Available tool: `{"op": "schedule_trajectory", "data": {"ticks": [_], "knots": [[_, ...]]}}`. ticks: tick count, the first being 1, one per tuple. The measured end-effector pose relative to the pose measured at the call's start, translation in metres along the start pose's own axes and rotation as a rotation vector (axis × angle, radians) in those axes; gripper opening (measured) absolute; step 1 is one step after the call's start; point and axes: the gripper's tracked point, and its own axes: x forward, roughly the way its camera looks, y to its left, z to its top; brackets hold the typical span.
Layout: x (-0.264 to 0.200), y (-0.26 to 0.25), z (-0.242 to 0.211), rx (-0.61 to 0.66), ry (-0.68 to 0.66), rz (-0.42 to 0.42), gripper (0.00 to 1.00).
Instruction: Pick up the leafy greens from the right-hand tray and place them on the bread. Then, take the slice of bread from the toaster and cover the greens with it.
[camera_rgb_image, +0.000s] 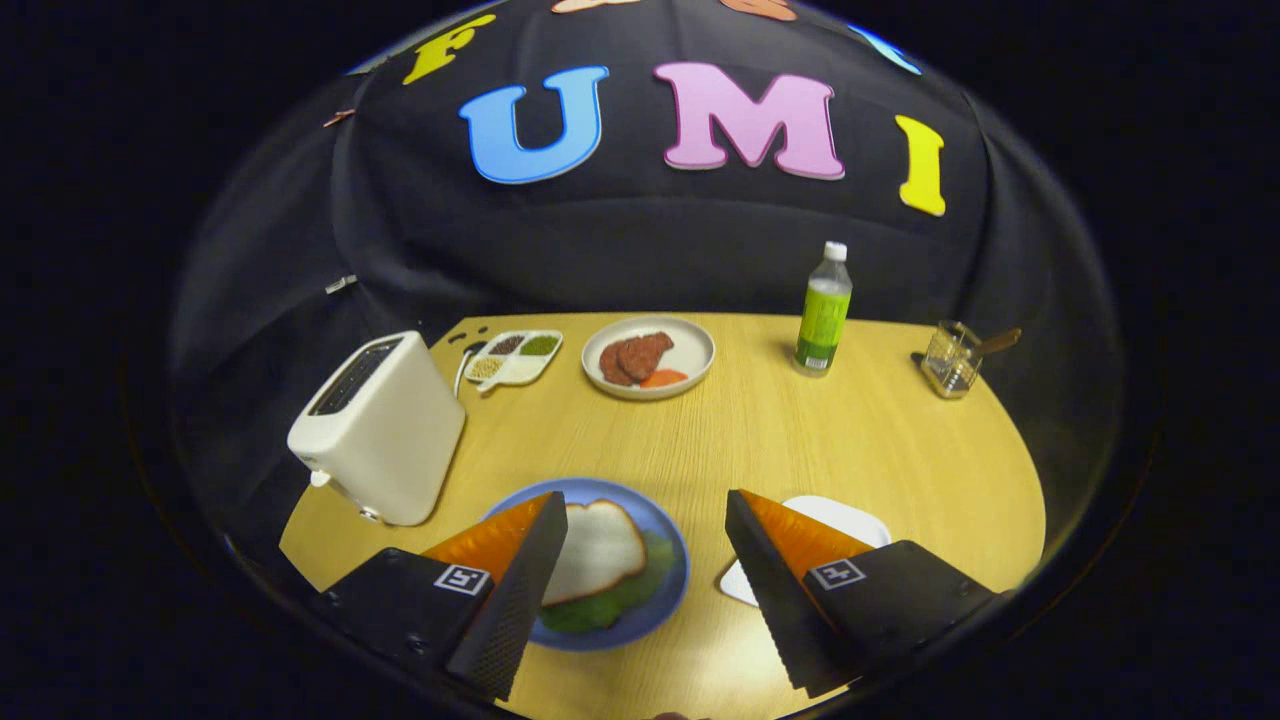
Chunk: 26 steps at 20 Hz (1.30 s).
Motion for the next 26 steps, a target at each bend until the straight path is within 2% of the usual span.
{"op": "schedule_trajectory", "data": {"ticks": [4, 7, 10, 15, 20, 26], "knots": [[-0.041, 0.001, 0.067, -0.029, -0.189, 0.023, 0.99], [-0.077, -0.023, 0.114, -0.055, -0.332, -0.022, 0.99], [-0.106, -0.047, 0.140, -0.067, -0.390, -0.052, 0.99], [-0.136, -0.087, 0.190, 0.022, -0.456, -0.079, 0.99], [-0.151, -0.133, 0.196, 0.011, -0.474, -0.140, 0.98], [-0.151, -0.161, 0.183, 0.041, -0.420, -0.132, 0.99]]}}
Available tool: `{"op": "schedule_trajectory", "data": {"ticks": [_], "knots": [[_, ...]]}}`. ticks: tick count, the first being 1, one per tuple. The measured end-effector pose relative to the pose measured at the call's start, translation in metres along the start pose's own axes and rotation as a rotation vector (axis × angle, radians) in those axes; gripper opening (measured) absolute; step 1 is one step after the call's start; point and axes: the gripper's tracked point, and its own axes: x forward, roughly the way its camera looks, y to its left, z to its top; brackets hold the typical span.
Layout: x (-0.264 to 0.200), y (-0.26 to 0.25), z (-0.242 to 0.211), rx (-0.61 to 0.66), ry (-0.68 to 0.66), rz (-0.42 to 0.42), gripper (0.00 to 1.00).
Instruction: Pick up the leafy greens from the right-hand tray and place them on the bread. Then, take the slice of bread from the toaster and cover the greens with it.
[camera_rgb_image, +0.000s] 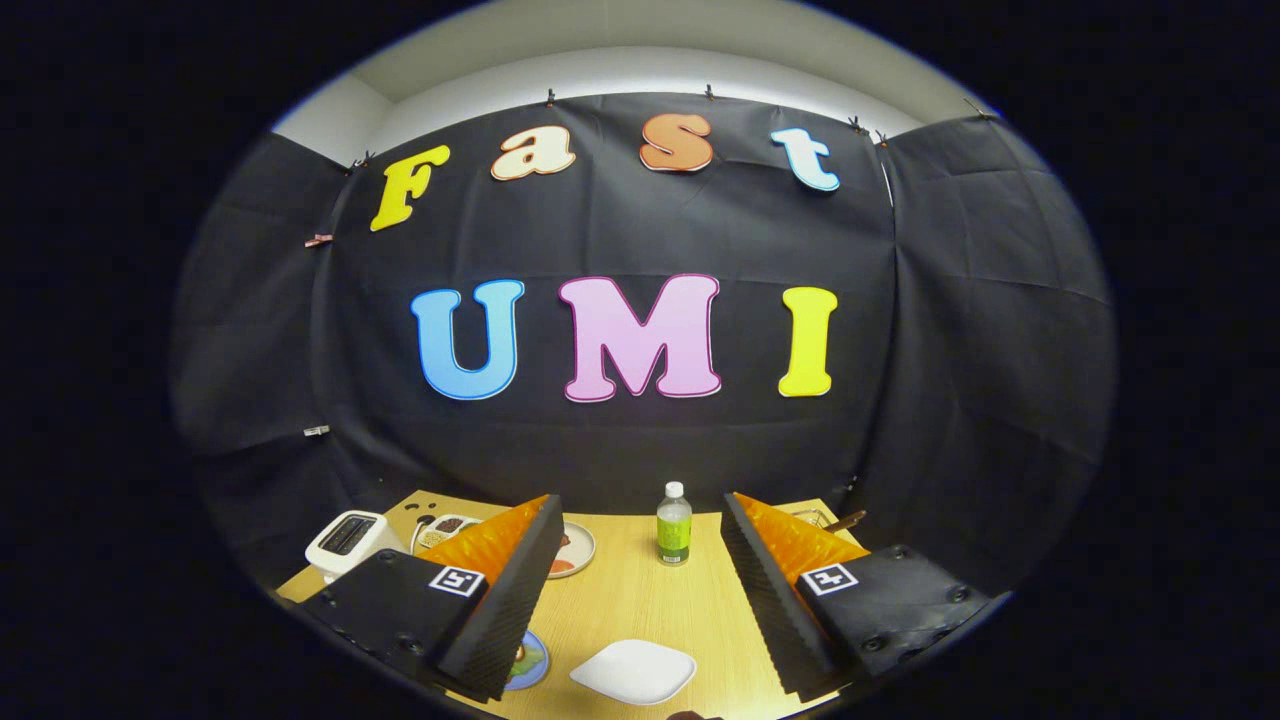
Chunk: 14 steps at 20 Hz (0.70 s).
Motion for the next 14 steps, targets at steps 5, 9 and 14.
{"op": "schedule_trajectory", "data": {"ticks": [5, 9, 14], "knots": [[0.003, -0.006, -0.011, 0.004, 0.027, 0.025, 0.98], [0.007, -0.009, -0.018, 0.015, 0.045, 0.041, 0.99], [0.014, -0.015, -0.030, 0.014, 0.073, 0.054, 0.98]]}}
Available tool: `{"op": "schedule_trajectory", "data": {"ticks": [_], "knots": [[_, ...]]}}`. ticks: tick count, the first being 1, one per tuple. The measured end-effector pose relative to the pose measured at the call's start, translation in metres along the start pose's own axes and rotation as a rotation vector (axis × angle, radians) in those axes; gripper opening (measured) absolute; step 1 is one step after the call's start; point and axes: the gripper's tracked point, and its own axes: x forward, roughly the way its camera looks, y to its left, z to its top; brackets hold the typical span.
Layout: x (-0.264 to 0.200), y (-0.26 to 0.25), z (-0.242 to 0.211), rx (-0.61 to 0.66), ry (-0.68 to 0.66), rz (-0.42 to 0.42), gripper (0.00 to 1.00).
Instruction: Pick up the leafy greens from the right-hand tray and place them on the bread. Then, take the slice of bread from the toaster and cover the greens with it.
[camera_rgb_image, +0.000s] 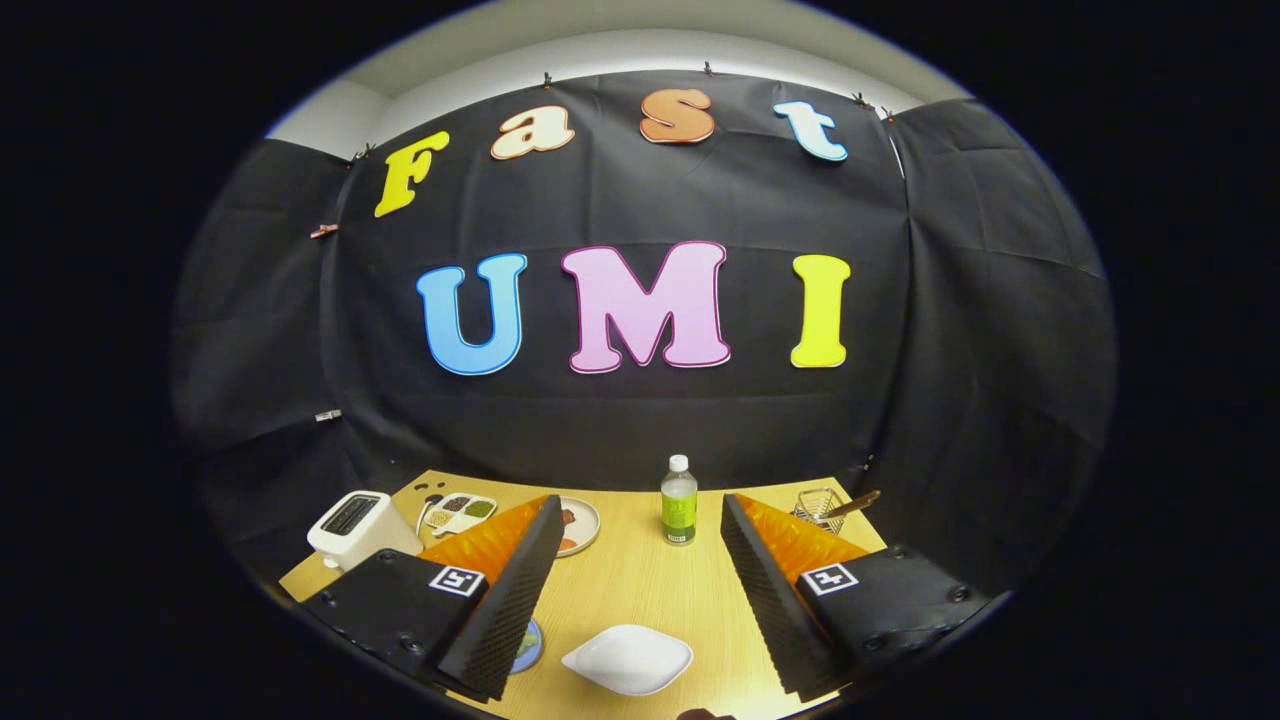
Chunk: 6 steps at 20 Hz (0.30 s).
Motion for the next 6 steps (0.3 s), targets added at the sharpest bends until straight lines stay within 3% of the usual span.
{"op": "schedule_trajectory", "data": {"ticks": [6], "knots": [[0.0071, -0.0083, 0.0022, 0.020, -0.002, 0.007, 0.98]]}}
